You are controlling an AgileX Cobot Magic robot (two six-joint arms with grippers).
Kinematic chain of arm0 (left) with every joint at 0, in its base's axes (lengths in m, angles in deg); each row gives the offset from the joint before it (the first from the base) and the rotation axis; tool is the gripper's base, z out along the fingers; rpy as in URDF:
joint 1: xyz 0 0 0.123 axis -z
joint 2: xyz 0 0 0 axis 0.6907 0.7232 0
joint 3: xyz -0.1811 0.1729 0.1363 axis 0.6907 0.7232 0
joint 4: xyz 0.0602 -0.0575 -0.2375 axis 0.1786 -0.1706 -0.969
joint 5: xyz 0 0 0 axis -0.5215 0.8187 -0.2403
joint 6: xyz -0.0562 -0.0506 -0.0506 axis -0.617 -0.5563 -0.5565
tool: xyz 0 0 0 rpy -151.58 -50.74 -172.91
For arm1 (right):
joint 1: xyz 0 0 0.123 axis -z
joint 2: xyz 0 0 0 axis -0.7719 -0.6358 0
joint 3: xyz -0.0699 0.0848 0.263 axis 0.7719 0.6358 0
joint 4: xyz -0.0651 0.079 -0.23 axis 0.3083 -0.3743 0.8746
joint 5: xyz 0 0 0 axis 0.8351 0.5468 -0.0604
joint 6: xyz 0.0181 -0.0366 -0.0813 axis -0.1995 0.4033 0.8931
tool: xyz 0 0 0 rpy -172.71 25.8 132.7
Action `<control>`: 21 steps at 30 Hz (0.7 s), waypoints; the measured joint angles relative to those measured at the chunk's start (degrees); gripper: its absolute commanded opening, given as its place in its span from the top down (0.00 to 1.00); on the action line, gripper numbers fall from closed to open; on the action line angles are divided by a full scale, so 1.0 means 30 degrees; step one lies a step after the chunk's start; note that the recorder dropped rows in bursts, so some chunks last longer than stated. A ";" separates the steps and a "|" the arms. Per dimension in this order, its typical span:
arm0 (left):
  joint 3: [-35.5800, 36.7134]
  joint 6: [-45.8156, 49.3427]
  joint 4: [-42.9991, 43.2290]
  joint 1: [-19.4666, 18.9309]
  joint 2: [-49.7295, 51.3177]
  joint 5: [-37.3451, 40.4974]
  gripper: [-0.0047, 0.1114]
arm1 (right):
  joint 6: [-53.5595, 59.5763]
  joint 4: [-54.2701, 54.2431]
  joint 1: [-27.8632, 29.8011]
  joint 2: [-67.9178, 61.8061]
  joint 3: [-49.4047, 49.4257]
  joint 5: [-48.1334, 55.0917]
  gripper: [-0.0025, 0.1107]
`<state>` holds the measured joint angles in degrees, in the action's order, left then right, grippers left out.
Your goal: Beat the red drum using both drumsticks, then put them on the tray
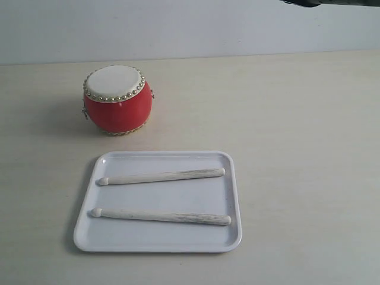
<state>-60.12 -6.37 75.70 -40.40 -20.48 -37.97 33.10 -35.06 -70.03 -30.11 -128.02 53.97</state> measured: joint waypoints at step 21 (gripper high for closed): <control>0.0000 0.0000 0.0076 0.0000 0.0000 0.0031 0.96 | 0.2907 0.0964 0.0000 0.0788 0.0111 0.0133 0.98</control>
<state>-60.12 -6.37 75.93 -40.40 -20.48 -37.87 41.82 -32.17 -70.03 -27.74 -127.69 54.37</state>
